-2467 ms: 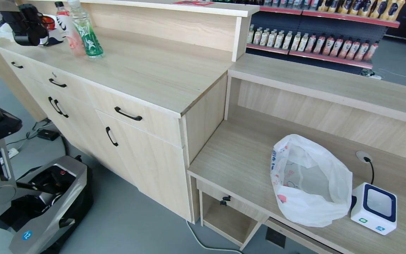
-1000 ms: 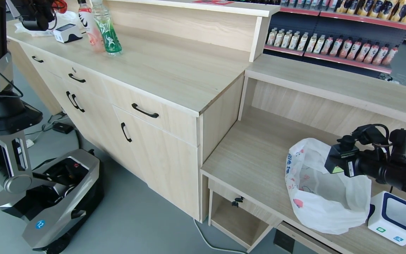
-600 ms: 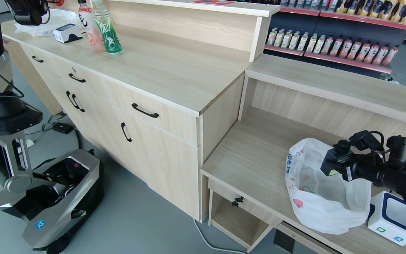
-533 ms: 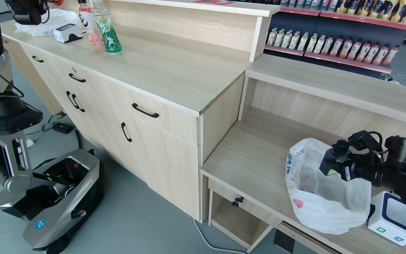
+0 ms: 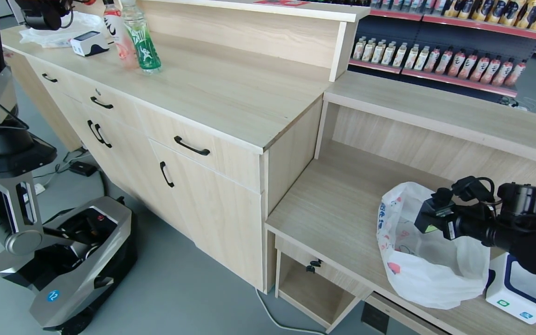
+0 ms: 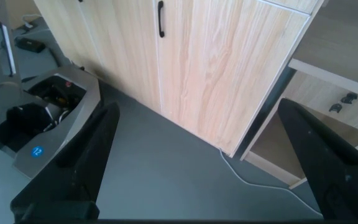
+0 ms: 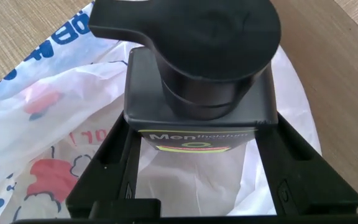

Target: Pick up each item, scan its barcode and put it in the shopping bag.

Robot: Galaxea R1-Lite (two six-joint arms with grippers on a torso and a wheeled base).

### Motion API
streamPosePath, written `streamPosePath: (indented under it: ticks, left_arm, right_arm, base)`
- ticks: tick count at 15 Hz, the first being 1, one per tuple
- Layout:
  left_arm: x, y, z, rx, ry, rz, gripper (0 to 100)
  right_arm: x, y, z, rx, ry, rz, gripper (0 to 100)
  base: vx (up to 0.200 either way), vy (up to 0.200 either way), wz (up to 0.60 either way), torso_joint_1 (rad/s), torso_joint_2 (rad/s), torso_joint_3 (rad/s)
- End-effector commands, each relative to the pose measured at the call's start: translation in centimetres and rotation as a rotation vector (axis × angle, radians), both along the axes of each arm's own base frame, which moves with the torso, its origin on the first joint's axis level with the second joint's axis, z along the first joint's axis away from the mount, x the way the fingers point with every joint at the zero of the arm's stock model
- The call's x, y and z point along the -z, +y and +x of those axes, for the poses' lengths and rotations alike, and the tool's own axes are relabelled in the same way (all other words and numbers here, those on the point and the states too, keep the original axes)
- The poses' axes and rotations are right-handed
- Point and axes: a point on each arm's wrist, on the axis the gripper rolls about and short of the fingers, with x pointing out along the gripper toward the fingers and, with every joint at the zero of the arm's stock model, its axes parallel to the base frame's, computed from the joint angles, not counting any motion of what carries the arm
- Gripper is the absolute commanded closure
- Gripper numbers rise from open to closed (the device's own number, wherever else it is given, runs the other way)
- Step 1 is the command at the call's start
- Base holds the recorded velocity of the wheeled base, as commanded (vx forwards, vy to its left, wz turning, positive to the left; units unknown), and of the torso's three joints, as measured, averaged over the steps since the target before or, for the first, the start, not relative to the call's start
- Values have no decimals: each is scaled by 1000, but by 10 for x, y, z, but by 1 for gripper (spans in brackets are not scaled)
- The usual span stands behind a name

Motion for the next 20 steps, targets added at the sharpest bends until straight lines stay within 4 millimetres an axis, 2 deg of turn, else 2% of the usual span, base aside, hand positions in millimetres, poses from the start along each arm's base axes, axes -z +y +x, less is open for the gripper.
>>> streamPosePath:
  ticks: [1,6,13,14,18,20]
  left_arm:
    - [0,0,0,1,0,1,0]
    - [0,0,0,1,0,-1,0]
    - [0,0,0,-1,0,1,0]
    - [0,0,0,-1,0,1,0]
    - [0,0,0,-1,0,1,0]
    - [0,0,0,1,0,1,0]
  right_arm:
    - [8,1,2,-5,14,4,100]
    - [22,0,7,-15,31,14,100]
    - [25,5,8,-47,39,24,100]
    - [25,5,7,-47,39,24,0]
    - [8,5,7,-59,-6,20,0]
    - [-18,6,3,-61,-65,1,0]
  base:
    - [0,0,0,0,0,0]
    - [0,0,0,0,0,0]
    - [0,0,0,0,0,0]
    - [0,0,0,0,0,0]
    - [0,0,0,0,0,0]
    - [0,0,0,0,0,0]
